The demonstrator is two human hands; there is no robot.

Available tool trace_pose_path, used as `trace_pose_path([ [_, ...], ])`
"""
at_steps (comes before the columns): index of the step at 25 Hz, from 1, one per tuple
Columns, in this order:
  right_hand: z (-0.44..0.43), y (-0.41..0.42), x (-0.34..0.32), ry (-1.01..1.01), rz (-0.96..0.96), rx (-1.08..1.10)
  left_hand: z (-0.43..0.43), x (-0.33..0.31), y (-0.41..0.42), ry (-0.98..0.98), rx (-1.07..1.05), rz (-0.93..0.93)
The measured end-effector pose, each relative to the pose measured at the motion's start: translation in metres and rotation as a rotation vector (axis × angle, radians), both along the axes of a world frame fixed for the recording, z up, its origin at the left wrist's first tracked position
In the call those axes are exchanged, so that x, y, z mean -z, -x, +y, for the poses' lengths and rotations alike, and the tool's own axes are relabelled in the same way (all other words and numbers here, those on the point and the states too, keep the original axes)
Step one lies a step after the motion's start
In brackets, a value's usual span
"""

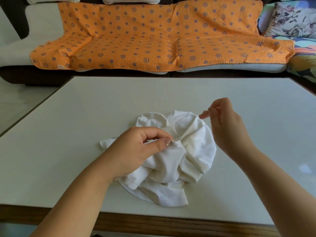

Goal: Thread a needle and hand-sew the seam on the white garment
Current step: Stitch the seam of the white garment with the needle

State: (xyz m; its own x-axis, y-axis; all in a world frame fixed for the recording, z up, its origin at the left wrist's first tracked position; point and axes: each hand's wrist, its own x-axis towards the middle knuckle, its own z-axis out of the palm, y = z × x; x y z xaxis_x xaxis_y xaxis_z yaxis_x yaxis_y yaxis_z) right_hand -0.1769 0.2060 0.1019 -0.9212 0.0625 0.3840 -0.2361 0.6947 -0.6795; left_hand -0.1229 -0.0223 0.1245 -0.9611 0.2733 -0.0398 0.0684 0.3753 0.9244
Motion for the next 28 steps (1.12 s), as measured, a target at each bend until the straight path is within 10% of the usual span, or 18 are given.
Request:
trace_pose_path([
  [18,0.021,0.009,0.024,-0.301,-0.199,0.072,-0.007,-0.007,-0.002,-0.352,0.001,-0.210],
  [28,-0.029,-0.040,-0.029,0.427,-0.343,-0.351,0.002,-0.005,0.003,-0.167,-0.074,-0.094],
])
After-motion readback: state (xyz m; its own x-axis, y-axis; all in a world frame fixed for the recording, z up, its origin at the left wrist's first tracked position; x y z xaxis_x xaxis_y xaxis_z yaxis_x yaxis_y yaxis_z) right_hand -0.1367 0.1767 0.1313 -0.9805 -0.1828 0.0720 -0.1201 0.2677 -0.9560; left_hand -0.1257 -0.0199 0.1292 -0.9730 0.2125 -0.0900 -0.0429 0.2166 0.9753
